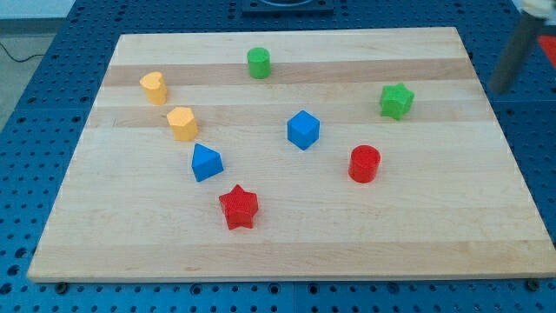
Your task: Place red star to the left bottom of the blue cube
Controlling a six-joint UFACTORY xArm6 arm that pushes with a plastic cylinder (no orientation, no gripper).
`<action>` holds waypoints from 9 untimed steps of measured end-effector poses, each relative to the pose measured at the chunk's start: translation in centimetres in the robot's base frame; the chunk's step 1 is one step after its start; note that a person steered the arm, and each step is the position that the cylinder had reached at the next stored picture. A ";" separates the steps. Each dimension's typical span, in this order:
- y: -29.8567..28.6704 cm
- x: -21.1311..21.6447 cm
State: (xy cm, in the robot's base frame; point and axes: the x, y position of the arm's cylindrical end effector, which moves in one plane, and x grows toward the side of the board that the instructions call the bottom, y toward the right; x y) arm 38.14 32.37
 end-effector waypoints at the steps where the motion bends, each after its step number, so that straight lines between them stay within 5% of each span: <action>1: -2.8 8.9; 2: -9.8 13.9; 7: -48.2 22.1; 9: -46.4 17.3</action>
State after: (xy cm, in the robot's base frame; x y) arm 55.46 -14.08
